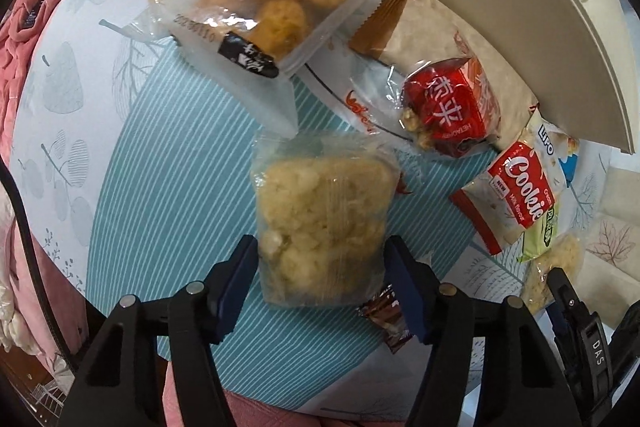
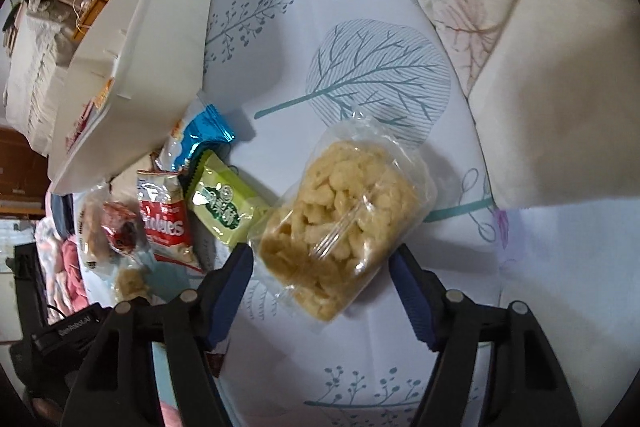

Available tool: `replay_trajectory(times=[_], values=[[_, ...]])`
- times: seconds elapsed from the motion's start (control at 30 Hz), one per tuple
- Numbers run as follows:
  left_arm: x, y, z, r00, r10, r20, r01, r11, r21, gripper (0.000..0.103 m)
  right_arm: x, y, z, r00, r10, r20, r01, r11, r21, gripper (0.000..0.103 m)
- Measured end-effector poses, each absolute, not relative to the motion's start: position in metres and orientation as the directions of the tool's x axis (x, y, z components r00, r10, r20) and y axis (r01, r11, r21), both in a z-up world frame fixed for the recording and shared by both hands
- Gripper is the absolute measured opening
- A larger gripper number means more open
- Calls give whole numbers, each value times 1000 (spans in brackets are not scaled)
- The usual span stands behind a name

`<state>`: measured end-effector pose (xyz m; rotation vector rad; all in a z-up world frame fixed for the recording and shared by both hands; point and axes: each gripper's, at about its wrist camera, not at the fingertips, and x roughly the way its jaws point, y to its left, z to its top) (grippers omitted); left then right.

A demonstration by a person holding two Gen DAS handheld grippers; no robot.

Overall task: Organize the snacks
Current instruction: 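Grasp the clear bag of puffed snacks with the left gripper and lift it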

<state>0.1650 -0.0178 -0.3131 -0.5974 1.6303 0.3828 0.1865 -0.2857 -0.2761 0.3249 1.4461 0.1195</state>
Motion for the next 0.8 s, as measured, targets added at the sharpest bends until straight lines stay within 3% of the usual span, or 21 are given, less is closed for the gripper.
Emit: replay_trajectory(times=[0.37,0.8], values=[[155,-11,-326,-38,-175,-984,-597,794,-118,53,193,-270,-274,171,225,-959,21,973,232,70],[113,-7,-309,-22,-173,-985,-602,789,-125,49,179,-281,-264,189,234,-954,-24,972,234,58]])
